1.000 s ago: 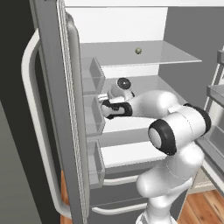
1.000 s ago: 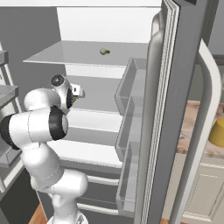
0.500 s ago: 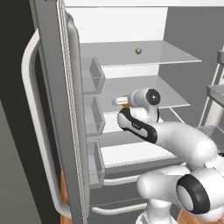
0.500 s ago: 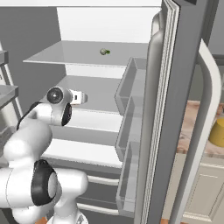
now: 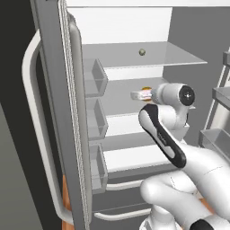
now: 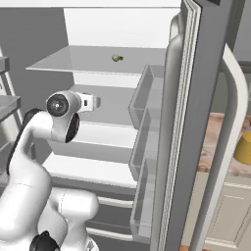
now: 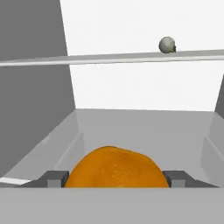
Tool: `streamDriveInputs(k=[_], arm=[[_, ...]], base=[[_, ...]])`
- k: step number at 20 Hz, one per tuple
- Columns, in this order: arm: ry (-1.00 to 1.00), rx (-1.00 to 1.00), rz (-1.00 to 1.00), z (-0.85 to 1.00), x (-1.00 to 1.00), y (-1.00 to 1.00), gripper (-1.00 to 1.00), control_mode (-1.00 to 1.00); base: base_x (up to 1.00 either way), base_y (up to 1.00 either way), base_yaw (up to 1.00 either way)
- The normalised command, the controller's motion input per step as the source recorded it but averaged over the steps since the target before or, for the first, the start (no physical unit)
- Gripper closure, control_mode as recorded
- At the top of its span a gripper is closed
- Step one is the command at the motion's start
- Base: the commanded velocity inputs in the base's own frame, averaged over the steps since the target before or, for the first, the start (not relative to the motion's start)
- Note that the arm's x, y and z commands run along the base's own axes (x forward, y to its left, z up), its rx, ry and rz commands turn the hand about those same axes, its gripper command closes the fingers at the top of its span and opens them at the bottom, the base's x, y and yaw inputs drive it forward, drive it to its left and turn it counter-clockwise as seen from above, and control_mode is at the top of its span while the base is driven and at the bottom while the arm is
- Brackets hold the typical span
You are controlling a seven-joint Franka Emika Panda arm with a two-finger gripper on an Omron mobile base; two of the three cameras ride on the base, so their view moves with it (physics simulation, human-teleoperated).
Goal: Move the orange and radish from the second highest shelf to the top shelf to make space. Then, place the pitcher from the counter on the cleared second highest shelf.
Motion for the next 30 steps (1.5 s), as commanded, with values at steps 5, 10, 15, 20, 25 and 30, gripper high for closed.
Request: streamDriveInputs(k=[5, 10, 15, 20, 25, 30], arm=[[0.0, 0.0, 0.0, 1.0, -0.16, -0.02, 1.0, -1.0], [0.0, 0.0, 0.0, 0.99, 0.14, 0.0, 1.0, -1.0], [0.0, 0.0, 0.0, 0.67, 0.42, 0.0, 1.0, -1.0], [0.0, 0.01, 0.0, -0.03, 0.79, 0.1, 1.0, -1.0], [-0.03, 0.01, 0.0, -0.51, 0.9, 0.21, 1.0, -1.0], [0.0, 0.0, 0.0, -0.58, 0.98, 0.31, 1.0, -1.0]], base=[[0.0, 0.0, 0.0], [0.0, 0.0, 0.0], [0.0, 0.0, 0.0], [0.0, 0.0, 0.0], [0.0, 0.0, 0.0], [0.0, 0.0, 0.0]])
